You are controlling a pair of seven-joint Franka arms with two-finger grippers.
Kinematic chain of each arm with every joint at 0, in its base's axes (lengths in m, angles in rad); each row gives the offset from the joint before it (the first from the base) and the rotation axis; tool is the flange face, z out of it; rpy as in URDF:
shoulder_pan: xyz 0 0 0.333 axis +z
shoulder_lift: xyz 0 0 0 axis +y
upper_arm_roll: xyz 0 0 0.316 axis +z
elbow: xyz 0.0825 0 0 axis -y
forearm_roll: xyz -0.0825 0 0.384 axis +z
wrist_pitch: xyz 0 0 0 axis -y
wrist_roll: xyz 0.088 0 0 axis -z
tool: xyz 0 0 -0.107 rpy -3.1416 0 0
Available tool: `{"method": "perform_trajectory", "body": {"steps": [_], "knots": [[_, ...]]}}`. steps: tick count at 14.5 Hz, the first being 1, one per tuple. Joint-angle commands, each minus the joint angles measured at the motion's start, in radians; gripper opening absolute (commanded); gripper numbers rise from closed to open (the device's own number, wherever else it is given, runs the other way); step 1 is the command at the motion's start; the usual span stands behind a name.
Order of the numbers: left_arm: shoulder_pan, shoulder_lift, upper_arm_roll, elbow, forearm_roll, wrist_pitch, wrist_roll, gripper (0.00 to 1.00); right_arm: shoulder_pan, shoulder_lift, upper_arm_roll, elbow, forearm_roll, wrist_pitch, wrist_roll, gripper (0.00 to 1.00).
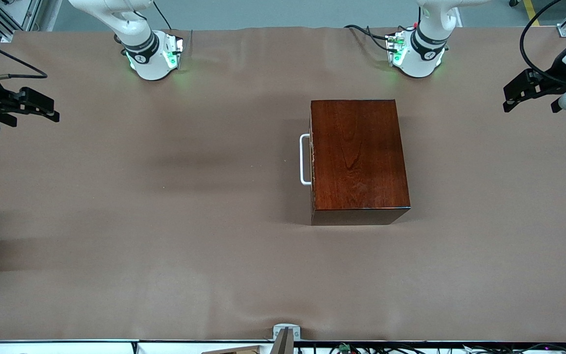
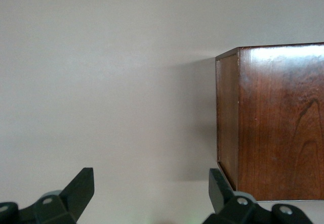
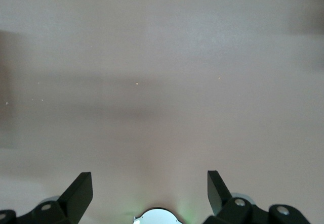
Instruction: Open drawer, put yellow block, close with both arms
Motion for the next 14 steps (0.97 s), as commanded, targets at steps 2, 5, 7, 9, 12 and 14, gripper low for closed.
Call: {"method": "perform_trajectory", "body": {"steps": [2,5,7,9,12,14], "knots": [[-0.001,0.002,-0.007,0.023,-0.053,-0.021,-0.112,1.00,-0.011,-0.021,0.010,-0.021,-0.006,0.004,-0.011,1.00],[-0.007,0.005,-0.005,0.026,-0.050,-0.021,-0.104,1.00,-0.011,-0.021,0.010,-0.021,-0.006,0.004,-0.011,1.00],[-0.007,0.007,-0.004,0.033,-0.045,-0.021,-0.105,1.00,-0.011,-0.021,0.010,-0.021,-0.006,0.004,-0.011,1.00],[-0.009,0.005,-0.002,0.034,-0.044,-0.021,-0.108,1.00,-0.011,-0.021,0.010,-0.020,-0.006,0.004,-0.011,1.00],[-0.003,0.007,-0.004,0.034,-0.044,-0.021,-0.107,1.00,-0.013,-0.021,0.010,-0.021,-0.006,0.005,-0.011,1.00],[-0.002,0.011,-0.005,0.034,-0.042,-0.023,-0.107,1.00,-0.011,-0.021,0.010,-0.021,-0.006,0.004,-0.011,1.00]]}}
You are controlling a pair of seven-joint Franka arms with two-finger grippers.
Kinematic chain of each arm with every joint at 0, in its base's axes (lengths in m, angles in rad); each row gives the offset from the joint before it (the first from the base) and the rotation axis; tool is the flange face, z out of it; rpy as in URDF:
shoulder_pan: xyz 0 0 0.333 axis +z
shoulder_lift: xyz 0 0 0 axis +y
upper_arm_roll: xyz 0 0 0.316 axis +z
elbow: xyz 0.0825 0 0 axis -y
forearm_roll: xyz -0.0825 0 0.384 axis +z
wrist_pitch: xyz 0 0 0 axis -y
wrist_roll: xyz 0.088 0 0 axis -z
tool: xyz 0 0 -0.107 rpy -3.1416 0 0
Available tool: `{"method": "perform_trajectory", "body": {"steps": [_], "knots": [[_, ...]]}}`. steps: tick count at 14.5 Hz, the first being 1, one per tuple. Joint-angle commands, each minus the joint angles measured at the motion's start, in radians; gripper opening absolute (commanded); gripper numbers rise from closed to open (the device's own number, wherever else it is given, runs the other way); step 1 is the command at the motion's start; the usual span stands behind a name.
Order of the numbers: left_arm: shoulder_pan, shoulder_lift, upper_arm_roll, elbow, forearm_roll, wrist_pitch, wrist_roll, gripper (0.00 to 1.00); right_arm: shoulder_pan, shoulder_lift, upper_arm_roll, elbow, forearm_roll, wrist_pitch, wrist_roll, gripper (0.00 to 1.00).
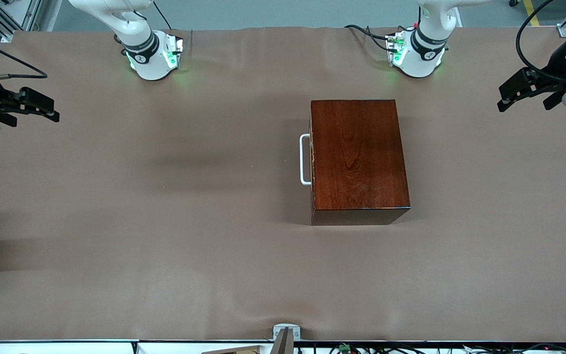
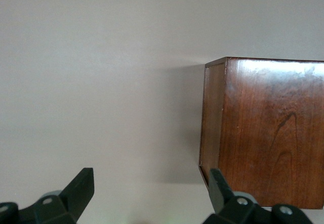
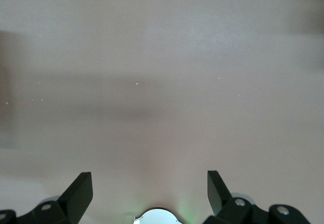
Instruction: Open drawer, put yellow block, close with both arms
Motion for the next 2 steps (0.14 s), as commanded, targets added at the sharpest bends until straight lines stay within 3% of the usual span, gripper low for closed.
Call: {"method": "perform_trajectory", "body": {"steps": [1,2], "knots": [[0.004,0.011,-0.004,0.023,-0.002,-0.030,-0.014,1.00,-0.013,-0.021,0.010,-0.021,-0.006,0.004,-0.011,1.00],[0.005,0.013,-0.004,0.023,-0.002,-0.033,-0.014,1.00,-0.011,-0.021,0.010,-0.021,-0.006,0.004,-0.011,1.00]]}}
